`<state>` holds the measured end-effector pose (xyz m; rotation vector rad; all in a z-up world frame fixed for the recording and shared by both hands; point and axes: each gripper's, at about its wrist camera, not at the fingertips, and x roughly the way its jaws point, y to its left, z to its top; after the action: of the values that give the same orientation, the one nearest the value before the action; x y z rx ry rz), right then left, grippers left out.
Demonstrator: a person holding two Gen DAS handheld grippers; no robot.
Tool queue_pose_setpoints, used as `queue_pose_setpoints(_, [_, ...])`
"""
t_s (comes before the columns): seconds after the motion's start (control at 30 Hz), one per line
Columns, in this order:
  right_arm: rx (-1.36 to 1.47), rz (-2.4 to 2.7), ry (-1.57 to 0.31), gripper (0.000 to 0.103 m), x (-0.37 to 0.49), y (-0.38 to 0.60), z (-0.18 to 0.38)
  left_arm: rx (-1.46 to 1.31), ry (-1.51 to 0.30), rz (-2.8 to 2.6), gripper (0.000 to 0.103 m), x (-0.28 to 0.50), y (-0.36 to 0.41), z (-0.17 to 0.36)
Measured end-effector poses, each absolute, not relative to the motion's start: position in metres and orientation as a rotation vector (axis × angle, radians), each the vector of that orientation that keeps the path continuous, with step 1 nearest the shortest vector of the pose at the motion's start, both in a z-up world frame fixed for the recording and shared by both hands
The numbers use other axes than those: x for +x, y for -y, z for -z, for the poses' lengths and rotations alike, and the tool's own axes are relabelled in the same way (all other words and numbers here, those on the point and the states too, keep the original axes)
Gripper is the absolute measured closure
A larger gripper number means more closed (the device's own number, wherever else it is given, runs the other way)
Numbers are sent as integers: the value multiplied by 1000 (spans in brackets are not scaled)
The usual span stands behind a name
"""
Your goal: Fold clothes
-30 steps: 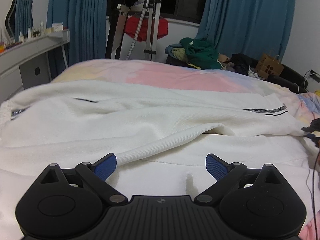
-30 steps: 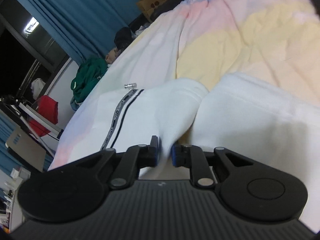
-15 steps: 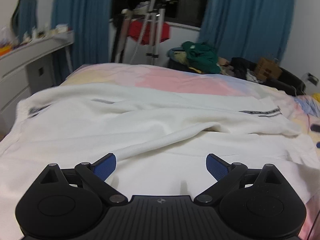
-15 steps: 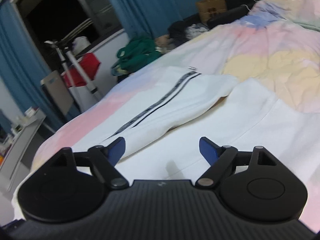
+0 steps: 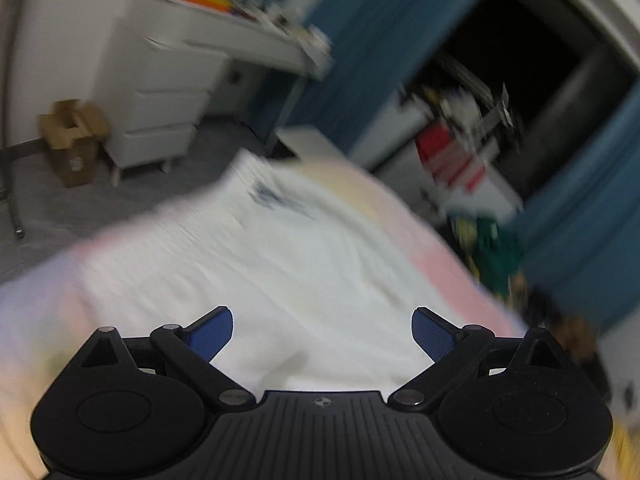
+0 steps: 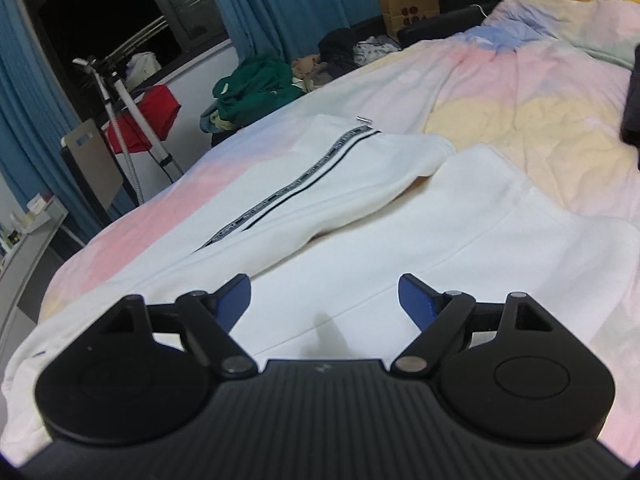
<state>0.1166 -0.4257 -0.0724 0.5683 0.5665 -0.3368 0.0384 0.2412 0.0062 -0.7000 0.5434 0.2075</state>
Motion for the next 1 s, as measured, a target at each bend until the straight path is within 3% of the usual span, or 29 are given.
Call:
queue_pose_setpoints(0.17, [617,428,-532,20,107,442,74,-791,-560,-353,5,5,-287,-19])
queue_pose_setpoints(0.37, [708,588,-427,21,85,468,73,-1033,-730,-330,7,9,-331,19])
queue_pose_setpoints(0.67, [881,855,-255,21,23,527,85,-1182,-678,-150,6,8,-345,41])
queue_pose_setpoints(1.0, [1214,791,-350,19,24,557,151,-1170,-673,-11,10,14,-339,48])
